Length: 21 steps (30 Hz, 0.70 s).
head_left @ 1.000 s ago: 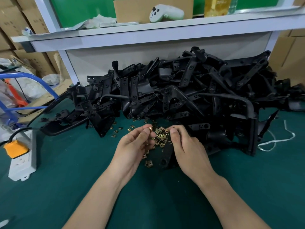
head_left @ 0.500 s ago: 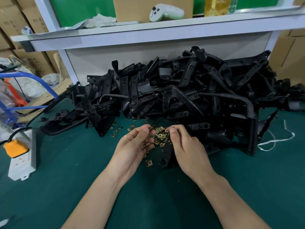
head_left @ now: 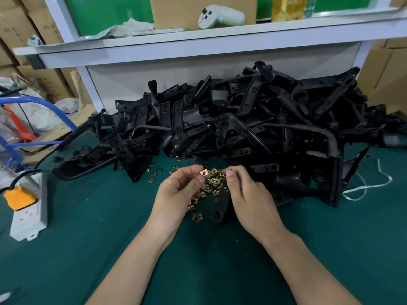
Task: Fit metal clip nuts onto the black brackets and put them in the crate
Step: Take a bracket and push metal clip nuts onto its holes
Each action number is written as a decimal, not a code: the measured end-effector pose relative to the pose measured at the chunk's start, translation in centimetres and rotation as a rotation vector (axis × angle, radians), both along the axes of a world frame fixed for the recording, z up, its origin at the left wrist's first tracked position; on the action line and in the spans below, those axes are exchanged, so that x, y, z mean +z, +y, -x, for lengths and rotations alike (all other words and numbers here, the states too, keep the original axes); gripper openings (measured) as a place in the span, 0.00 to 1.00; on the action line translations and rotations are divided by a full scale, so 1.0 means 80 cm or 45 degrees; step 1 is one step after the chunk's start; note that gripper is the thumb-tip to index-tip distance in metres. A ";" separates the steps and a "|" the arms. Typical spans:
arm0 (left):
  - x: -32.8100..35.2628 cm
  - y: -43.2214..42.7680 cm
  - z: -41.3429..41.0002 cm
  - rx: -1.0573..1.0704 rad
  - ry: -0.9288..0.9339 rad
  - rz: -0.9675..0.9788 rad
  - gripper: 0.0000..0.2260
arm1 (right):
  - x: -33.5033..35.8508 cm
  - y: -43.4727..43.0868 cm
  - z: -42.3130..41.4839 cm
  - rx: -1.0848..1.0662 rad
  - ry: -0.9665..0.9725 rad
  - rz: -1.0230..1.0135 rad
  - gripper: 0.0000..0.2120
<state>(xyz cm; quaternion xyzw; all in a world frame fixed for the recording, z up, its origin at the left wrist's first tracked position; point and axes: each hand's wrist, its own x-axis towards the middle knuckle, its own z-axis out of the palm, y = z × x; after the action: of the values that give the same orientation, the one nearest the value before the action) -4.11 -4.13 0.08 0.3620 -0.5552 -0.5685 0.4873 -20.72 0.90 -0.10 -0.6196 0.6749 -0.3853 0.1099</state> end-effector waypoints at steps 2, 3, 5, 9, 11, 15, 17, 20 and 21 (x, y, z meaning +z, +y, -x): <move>0.002 0.002 0.001 -0.040 0.007 -0.054 0.07 | 0.000 0.000 0.000 0.003 -0.002 0.004 0.24; 0.002 0.004 0.002 -0.066 -0.003 -0.076 0.08 | 0.000 0.001 0.000 0.005 -0.006 0.003 0.25; 0.001 0.007 0.005 -0.108 -0.042 -0.100 0.08 | 0.000 0.001 0.000 0.012 -0.023 -0.005 0.27; -0.001 0.011 0.008 -0.174 -0.087 -0.095 0.08 | -0.003 0.000 0.001 0.009 -0.031 0.001 0.24; -0.001 0.010 0.007 -0.178 -0.133 -0.079 0.08 | -0.003 -0.001 0.002 0.005 -0.032 0.009 0.25; 0.001 0.011 0.005 -0.173 -0.236 -0.006 0.09 | -0.003 0.000 0.002 0.011 -0.031 0.008 0.25; 0.003 0.013 0.005 -0.168 -0.266 0.034 0.11 | -0.003 0.000 0.002 0.015 -0.034 0.003 0.26; 0.006 0.015 0.004 -0.147 -0.326 0.111 0.12 | -0.002 0.000 0.002 0.024 -0.037 -0.001 0.25; 0.007 0.015 0.004 -0.139 -0.349 0.136 0.12 | -0.002 0.000 0.002 0.026 -0.035 0.000 0.25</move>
<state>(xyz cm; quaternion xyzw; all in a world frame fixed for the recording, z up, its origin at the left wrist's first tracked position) -4.40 -2.90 0.63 0.3790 -0.6649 -0.5090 0.3940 -20.86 0.89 -0.26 -0.6211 0.6671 -0.3925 0.1230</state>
